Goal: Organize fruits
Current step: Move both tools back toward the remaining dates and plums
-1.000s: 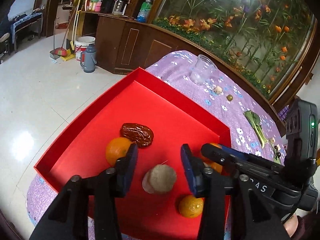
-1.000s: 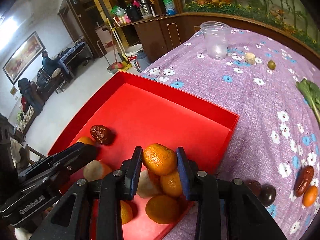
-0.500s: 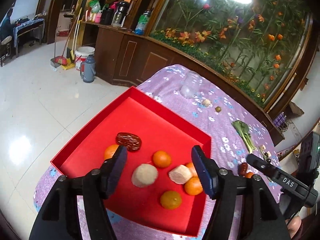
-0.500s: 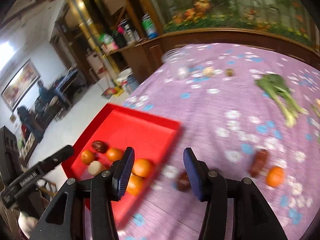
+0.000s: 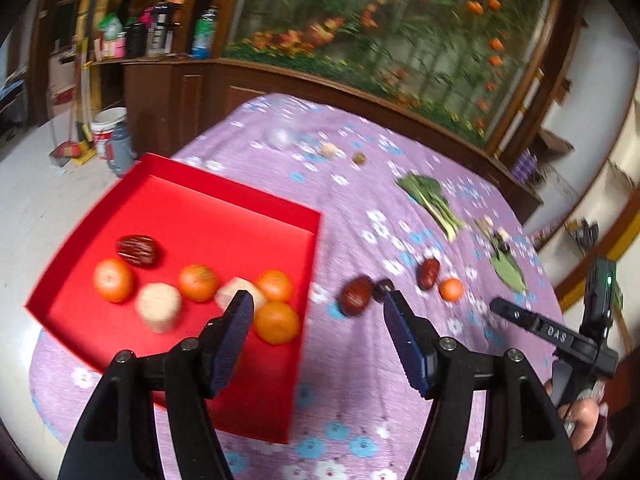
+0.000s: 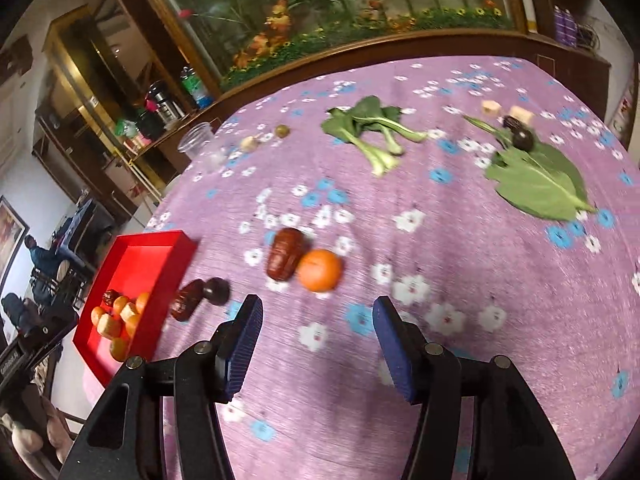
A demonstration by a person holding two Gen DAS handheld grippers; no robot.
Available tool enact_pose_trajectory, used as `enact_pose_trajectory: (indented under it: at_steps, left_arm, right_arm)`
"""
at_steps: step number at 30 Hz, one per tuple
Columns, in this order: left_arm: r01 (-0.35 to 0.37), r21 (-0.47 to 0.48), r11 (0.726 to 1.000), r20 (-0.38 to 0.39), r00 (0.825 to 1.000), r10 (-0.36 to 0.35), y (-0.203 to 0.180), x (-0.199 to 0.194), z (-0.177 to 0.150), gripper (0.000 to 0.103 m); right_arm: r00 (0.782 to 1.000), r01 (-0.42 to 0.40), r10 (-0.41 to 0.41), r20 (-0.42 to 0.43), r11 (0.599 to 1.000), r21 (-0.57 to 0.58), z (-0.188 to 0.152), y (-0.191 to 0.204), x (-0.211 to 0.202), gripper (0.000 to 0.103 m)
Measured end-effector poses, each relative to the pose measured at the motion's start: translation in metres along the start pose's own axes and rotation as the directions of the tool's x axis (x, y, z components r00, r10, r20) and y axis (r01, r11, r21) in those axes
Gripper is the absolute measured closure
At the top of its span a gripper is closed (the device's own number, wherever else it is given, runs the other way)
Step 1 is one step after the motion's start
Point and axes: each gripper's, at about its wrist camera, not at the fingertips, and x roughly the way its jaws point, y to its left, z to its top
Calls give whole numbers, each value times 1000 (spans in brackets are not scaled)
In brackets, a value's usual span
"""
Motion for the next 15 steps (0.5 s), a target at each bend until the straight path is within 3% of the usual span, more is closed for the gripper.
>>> enact_pose_trajectory:
  at_steps: [8,15]
  left_arm:
    - [23,95,995,-93,996,-14,-35,33,-16,36]
    - [4,246,969,-81,997,16,-54,68,-10,38]
  right_arm:
    - [1000,-21,21,-15,1000,-9,-6,-10,9,41]
    - [998,-50,49,-28,997,-53,8,6,25,41]
